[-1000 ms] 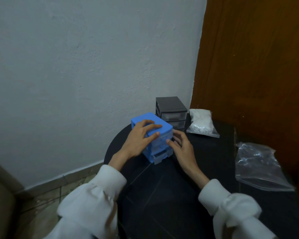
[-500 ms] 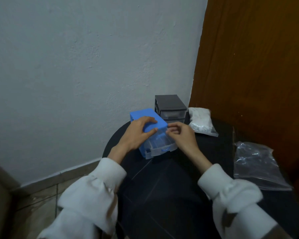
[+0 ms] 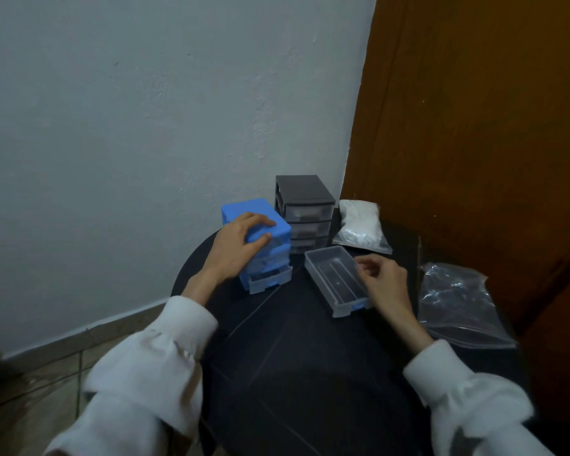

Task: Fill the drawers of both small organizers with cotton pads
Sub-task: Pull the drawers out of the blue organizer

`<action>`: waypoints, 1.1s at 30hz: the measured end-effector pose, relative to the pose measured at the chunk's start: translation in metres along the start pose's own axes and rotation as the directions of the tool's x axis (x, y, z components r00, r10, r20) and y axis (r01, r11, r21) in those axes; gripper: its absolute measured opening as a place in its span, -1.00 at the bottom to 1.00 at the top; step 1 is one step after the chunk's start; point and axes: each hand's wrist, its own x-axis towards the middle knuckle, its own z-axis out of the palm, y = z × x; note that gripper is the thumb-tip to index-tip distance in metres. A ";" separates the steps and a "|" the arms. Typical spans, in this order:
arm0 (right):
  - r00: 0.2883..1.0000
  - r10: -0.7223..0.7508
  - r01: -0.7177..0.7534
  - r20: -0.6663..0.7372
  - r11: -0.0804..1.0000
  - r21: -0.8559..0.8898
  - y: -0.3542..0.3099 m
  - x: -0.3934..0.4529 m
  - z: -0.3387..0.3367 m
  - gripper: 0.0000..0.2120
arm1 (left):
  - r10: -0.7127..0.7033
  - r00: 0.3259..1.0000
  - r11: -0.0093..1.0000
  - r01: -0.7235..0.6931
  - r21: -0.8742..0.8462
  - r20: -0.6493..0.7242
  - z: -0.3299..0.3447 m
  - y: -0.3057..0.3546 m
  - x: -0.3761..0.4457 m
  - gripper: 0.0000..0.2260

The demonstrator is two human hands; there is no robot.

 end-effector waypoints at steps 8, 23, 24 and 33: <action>0.982 0.181 -0.186 -0.053 0.975 -0.117 0.027 0.015 0.000 -0.77 | -0.006 1.000 1.000 0.006 -0.001 -0.009 0.001 -0.004 -0.001 -0.69; 0.942 0.066 -0.125 0.329 0.979 0.161 -0.058 -0.001 0.084 -0.66 | -0.021 1.000 1.000 0.021 -0.021 -0.012 0.004 -0.005 -0.001 -0.79; 0.945 0.068 -0.126 0.321 0.978 0.164 -0.057 -0.003 0.087 -0.68 | -0.027 1.000 0.999 0.027 -0.022 -0.010 0.004 -0.006 -0.001 -0.77; 0.971 0.039 -0.051 0.236 0.998 0.043 -0.038 -0.012 0.078 -0.97 | -0.036 0.999 0.999 0.036 -0.016 -0.008 0.002 -0.006 0.000 -0.68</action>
